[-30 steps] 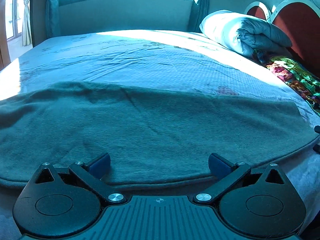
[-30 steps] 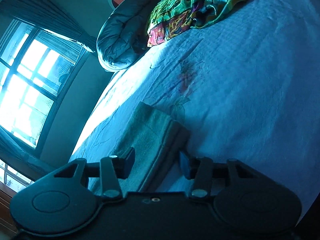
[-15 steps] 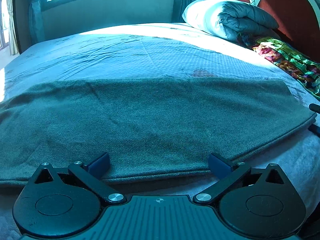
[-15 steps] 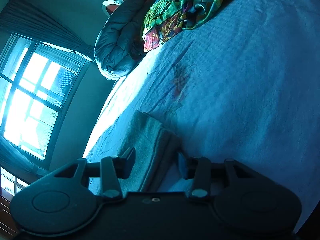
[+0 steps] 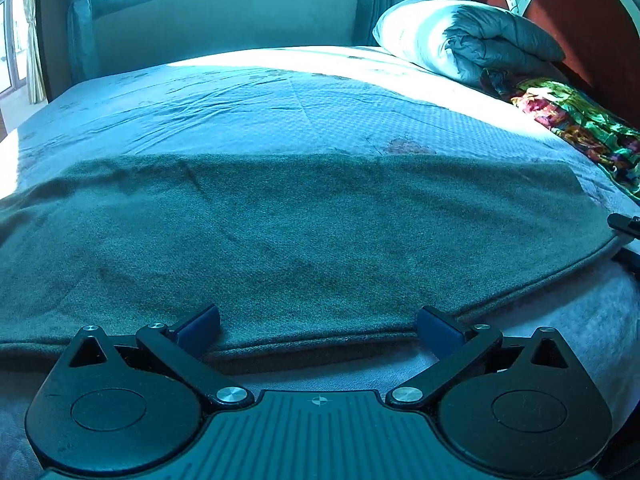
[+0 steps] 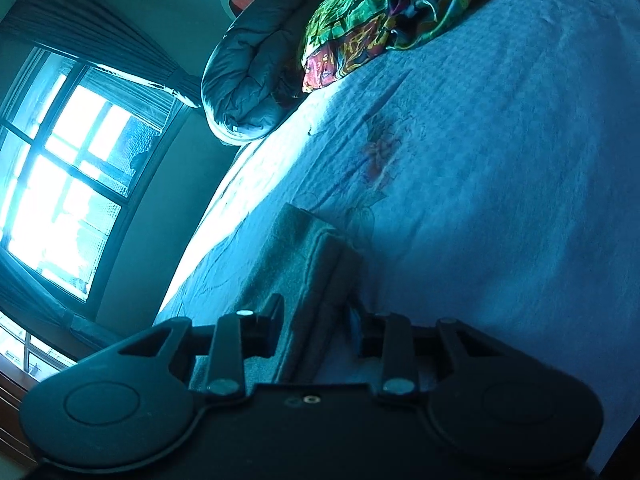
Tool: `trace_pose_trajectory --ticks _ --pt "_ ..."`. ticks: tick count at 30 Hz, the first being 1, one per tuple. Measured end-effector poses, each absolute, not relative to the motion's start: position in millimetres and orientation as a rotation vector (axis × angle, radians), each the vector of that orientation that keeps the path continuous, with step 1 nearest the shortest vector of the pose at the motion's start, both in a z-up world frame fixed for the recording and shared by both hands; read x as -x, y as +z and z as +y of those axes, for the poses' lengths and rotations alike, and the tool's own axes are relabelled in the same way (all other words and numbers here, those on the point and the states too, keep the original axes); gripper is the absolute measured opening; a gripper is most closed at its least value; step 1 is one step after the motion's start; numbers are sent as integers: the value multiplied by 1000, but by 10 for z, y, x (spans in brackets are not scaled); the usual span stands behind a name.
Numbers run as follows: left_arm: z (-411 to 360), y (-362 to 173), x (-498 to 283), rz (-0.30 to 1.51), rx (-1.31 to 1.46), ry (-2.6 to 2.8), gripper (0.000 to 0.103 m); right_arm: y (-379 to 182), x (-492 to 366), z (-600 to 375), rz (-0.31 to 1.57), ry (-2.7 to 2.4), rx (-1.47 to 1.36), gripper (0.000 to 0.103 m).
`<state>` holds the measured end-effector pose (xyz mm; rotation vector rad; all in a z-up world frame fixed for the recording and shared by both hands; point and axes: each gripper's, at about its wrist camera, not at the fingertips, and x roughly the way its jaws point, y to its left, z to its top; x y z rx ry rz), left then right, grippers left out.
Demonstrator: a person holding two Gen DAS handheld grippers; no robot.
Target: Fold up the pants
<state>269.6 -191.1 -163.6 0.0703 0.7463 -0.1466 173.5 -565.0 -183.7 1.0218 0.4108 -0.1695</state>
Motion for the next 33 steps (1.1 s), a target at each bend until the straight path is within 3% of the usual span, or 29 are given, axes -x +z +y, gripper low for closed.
trace_pose_trajectory --ticks 12,14,16,18,23,27,29,31,33 --pt "-1939 -1701 -2672 733 -97 -144 103 -1898 -1802 -5649 430 -179 -1020 27" --pt "-1934 -1699 -2669 731 -93 -144 103 -1894 -1802 -5646 423 -177 -1024 29" --pt "-1931 -1705 -2661 728 -94 -145 103 -1896 -1780 -5629 389 -160 -1029 41" --pt "-1931 -1701 -2657 727 -94 -144 103 -1873 -1794 -5587 382 -158 -1006 46" --pt "-1939 -1691 -2638 722 -99 -137 103 -1848 -1811 -5607 394 -159 -1014 46" --pt "-1946 -1711 -2634 719 -107 -134 103 -1885 -1801 -5643 402 -168 -1024 36" --pt "-1950 -1719 -2639 721 -112 -133 103 -1906 -1801 -5659 413 -189 -1026 26" --pt "-1958 -1723 -2642 723 -112 -131 103 -1978 -1785 -5716 420 -204 -1065 8" --pt "-1971 -1732 -2647 724 -117 -126 103 -1996 -1780 -5727 423 -193 -1063 7"
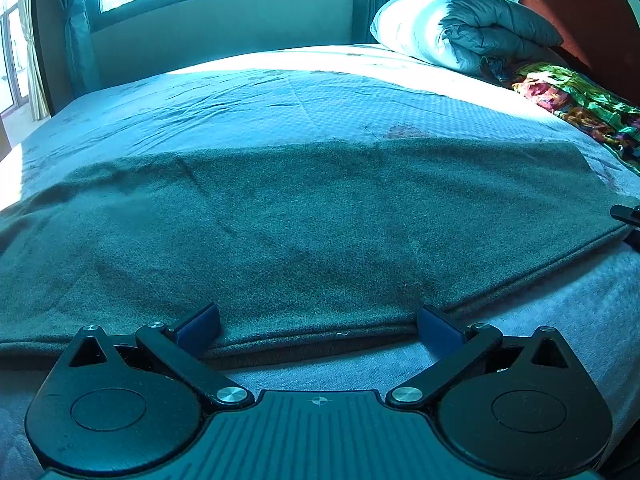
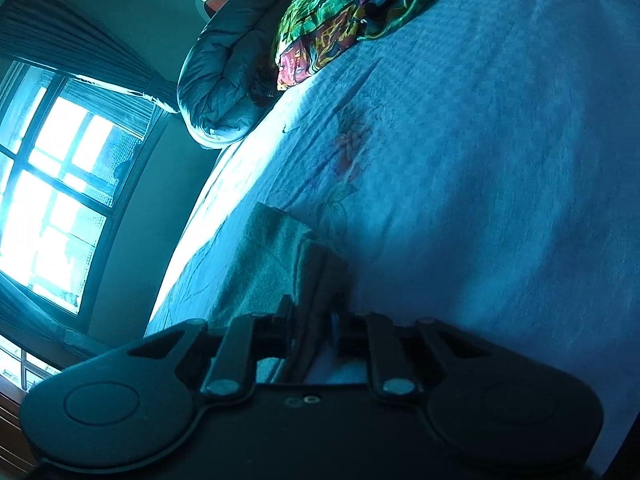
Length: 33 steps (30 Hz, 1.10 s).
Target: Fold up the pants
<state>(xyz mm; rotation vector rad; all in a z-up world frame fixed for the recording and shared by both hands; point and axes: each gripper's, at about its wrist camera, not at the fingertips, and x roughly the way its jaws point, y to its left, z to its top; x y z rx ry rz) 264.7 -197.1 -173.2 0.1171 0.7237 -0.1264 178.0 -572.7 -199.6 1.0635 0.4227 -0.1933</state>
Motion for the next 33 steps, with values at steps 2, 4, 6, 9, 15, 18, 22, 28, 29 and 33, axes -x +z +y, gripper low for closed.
trace_pose_trajectory --ticks 2,4,6,9,15,18,22,28,29,33 --pt "-1981 -1729 -2642 720 -117 -118 103 -1962 -1794 -5707 436 -194 -1037 7" --pt "-1963 -1652 -2593 700 -107 -99 103 -1954 -1803 -5711 440 -196 -1050 10" --pt "-1925 -1605 -2564 682 -82 -63 103 -1938 -1813 -5714 438 -186 -1048 13" --pt "-1939 -1673 -2615 703 -109 -71 103 -1926 -1829 -5683 437 -191 -1020 14" --pt "-1915 -1671 -2615 707 -52 -79 103 -1902 -1865 -5668 431 -198 -1011 17" --pt "-1933 -1719 -2597 699 -60 -77 103 -1894 -1875 -5638 428 -201 -985 20" --pt "-1984 -1760 -2611 698 -87 -64 103 -1879 -1901 -5632 454 -216 -954 10" --pt "-1944 -1724 -2625 696 -67 -74 103 -1787 -1951 -5571 460 -227 -908 7" --pt "-1862 -1656 -2617 699 -41 -80 103 -1741 -1959 -5557 454 -225 -900 7" --pt "-1252 -1428 -2491 646 -18 -17 103 -1439 -2038 -5404 419 -167 -856 7"
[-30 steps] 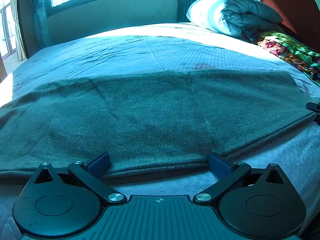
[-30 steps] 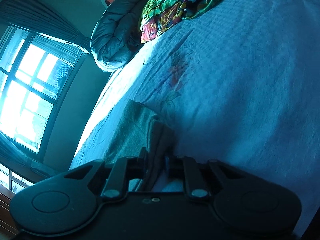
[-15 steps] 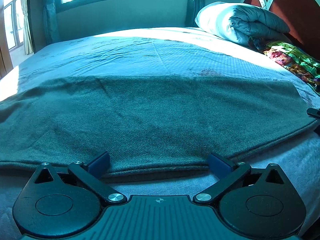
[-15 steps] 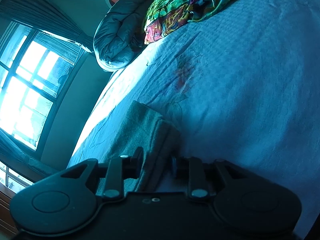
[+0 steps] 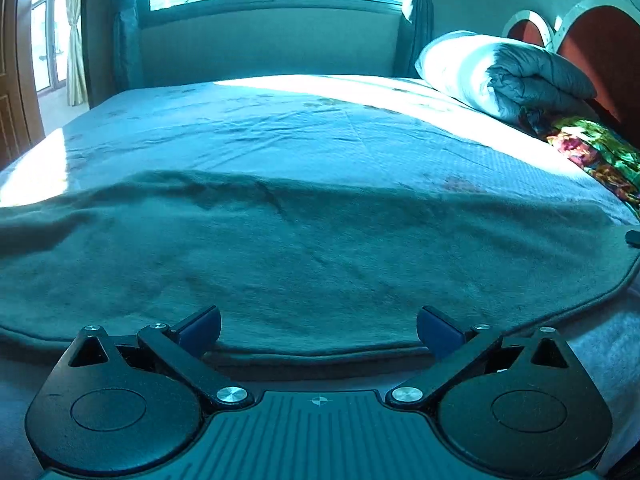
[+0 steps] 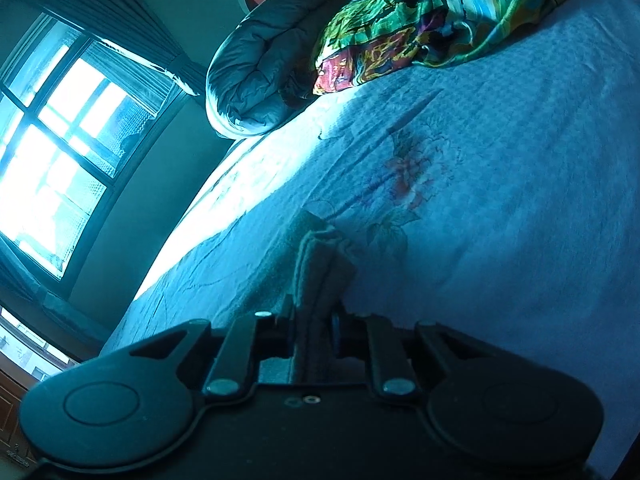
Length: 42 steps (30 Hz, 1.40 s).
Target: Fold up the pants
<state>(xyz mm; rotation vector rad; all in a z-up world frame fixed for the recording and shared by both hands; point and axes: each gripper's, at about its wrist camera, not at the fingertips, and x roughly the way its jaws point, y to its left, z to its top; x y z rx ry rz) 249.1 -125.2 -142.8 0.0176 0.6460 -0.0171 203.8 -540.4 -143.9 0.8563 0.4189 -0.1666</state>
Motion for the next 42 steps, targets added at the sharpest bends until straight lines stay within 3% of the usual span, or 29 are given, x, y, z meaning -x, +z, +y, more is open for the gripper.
trace_pose_trajectory --ticks 8,14,17,18,27,33,35,37,40,42 --pt "368 -1412 -2334 645 51 195 103 -730 -2272 -4096 362 122 -649 7" --pt "996 -1422 -2182 615 122 273 103 -788 -2386 -2687 439 387 -561 8" --pt "1226 -1485 -2135 621 147 317 103 -1004 -2413 -1916 592 596 -436 28" --pt "1293 -1513 -2138 636 162 321 103 -1055 -2377 -1779 625 617 -412 30" --pt "1009 -1443 -2252 588 246 94 103 -1047 -2189 -2862 556 385 -565 32" --pt "498 -1474 -2575 687 225 -41 102 -1085 -2088 -3256 509 297 -565 37" --pt "387 -1555 -2665 733 203 -53 60 -1149 -2101 -3308 515 281 -594 39" --pt "341 -1591 -2693 746 199 -72 47 -1192 -2087 -3356 508 298 -631 44" --pt "303 -1589 -2649 741 168 -63 46 -1299 -2110 -3344 519 347 -694 60" --pt "292 -1593 -2634 741 160 -57 46 -1524 -2309 -3251 699 297 -680 59"
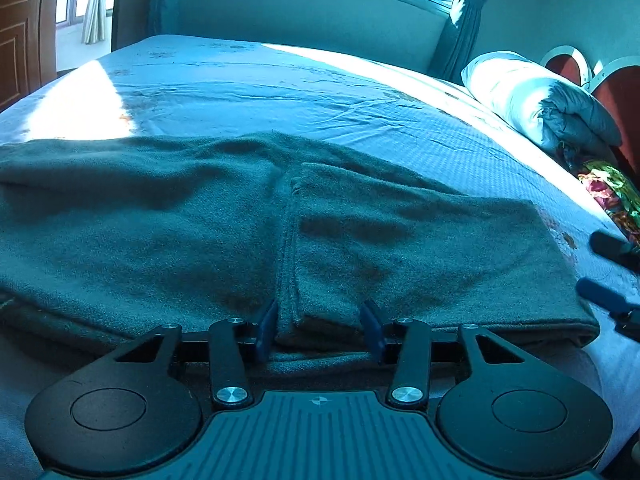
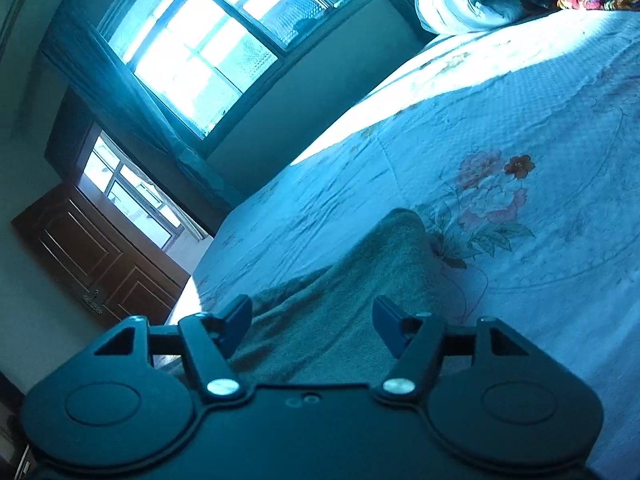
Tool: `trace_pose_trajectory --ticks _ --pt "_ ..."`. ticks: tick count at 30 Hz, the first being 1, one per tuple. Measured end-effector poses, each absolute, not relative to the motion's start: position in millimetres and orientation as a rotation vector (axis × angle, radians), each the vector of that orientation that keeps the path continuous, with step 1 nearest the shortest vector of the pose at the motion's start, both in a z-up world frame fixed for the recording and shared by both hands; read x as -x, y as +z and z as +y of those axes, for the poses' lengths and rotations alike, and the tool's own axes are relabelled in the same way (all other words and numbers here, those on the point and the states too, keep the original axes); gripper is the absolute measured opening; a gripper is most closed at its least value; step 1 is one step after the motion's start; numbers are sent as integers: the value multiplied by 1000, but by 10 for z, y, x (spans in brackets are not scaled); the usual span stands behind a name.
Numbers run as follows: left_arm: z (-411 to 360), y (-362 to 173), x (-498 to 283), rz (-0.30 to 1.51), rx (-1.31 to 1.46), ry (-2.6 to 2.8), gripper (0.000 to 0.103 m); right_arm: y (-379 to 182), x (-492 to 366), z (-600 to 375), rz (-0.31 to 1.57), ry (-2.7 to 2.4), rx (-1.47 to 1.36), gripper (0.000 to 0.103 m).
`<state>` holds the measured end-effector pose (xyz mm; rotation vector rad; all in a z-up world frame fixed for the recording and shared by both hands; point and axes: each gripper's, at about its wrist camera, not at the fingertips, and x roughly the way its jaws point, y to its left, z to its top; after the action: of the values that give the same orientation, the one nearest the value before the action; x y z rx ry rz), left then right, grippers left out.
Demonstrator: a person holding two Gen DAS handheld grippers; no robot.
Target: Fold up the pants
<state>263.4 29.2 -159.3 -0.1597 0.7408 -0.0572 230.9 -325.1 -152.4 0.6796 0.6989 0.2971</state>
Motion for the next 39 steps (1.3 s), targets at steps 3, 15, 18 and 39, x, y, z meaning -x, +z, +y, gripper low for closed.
trace_pose_trajectory --ticks 3,15,18,39 --pt "319 -1551 -2631 743 172 -56 46 -1522 -2384 -3237 726 288 -656 57" --pt "496 -1499 -2597 722 223 -79 66 -1327 -2915 -3123 733 311 -572 66" --pt "689 -1428 -2435 656 199 38 103 -1168 -2490 -3103 600 332 -519 70" --pt "3041 -1910 -2342 632 512 244 103 -1119 -2102 -2408 609 290 -341 72"
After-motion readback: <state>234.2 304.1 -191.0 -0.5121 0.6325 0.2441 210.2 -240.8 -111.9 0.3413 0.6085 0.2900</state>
